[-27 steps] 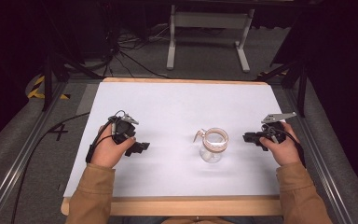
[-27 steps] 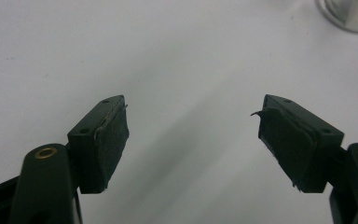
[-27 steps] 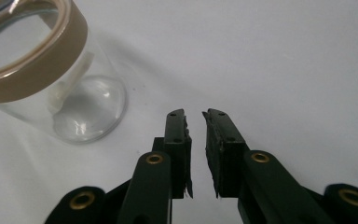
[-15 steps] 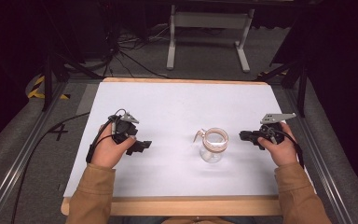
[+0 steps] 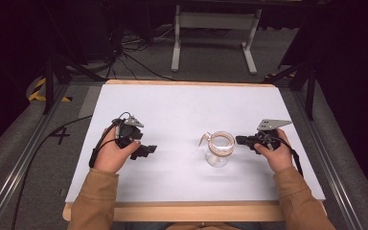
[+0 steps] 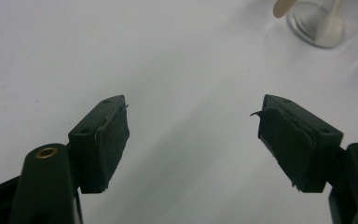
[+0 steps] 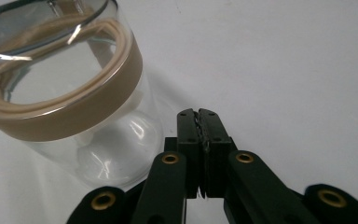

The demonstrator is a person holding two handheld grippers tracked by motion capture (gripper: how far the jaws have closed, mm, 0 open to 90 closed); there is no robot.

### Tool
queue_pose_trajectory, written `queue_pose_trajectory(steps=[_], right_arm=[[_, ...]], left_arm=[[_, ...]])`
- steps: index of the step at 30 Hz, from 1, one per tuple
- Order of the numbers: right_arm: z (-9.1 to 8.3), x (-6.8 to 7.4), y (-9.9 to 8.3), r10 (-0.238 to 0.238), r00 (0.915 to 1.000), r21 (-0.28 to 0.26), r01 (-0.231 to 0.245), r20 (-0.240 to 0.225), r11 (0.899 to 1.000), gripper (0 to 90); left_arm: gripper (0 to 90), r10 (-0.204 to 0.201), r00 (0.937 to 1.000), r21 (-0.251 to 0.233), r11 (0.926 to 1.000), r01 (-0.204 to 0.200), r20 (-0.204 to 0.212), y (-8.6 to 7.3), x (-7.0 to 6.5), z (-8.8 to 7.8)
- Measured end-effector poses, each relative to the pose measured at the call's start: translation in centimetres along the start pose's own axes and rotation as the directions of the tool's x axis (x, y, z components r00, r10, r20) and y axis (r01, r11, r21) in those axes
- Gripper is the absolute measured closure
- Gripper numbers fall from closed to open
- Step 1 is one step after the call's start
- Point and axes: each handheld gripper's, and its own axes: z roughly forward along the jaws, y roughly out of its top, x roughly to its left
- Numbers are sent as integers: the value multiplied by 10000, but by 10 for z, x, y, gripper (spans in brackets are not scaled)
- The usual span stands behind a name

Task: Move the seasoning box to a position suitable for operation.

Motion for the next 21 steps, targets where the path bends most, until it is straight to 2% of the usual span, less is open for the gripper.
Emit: queue_pose_trajectory(steps=[10, 21], right_arm=[[20, 2, -7, -53, 9984, 118, 60, -559, 9999, 885], [29, 7, -9, -209, 9969, 263, 230, -763, 9994, 889]], left_arm=[[248, 2, 10000, 158, 9999, -4, 89, -1, 1, 2], [248, 15, 9999, 269, 9996, -18, 110, -1, 0, 4]])
